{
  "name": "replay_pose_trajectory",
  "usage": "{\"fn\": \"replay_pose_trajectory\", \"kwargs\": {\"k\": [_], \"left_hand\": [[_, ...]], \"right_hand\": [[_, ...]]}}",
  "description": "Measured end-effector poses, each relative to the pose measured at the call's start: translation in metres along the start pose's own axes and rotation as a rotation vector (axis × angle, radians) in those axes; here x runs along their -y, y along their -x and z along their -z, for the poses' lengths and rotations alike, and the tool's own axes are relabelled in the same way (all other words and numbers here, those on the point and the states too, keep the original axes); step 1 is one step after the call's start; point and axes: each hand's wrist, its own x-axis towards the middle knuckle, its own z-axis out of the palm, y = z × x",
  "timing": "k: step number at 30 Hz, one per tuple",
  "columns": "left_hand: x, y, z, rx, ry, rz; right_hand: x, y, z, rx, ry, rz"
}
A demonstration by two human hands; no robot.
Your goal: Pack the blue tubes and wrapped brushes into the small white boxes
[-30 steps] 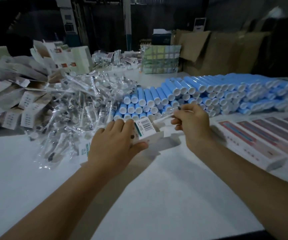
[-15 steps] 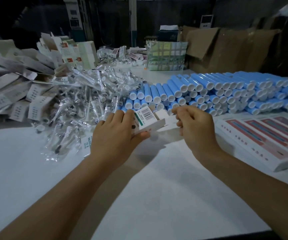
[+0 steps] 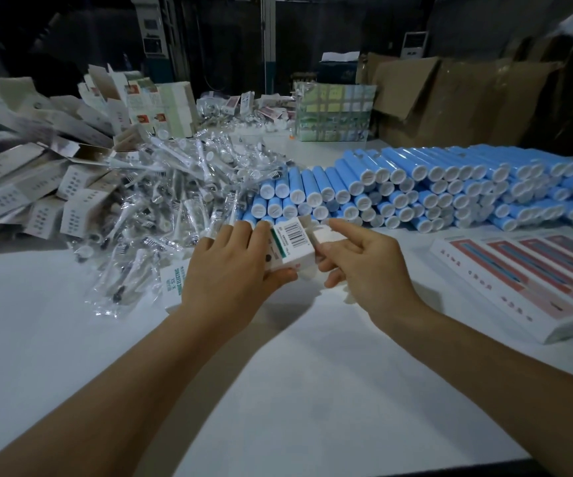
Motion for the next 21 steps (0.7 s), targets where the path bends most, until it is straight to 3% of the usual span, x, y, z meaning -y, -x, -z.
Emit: {"fn": "replay_pose_trajectory", "kwargs": {"k": [9, 14, 21], "left_hand": [[-0.014, 0.005, -0.001, 0.021, -0.102, -0.109], [-0.016, 0.005, 0.000, 0.016, -0.118, -0.103], [-0.022, 0.007, -0.001, -0.004, -0.195, -0.101]], "right_hand": [[0.002, 0.001, 0.003, 0.122, 0.156, -0.046], [0.001, 0.004, 0.001, 0.080, 0.124, 0.003], [-0.002, 0.005, -0.003, 0.113, 0.019, -0.153]]}}
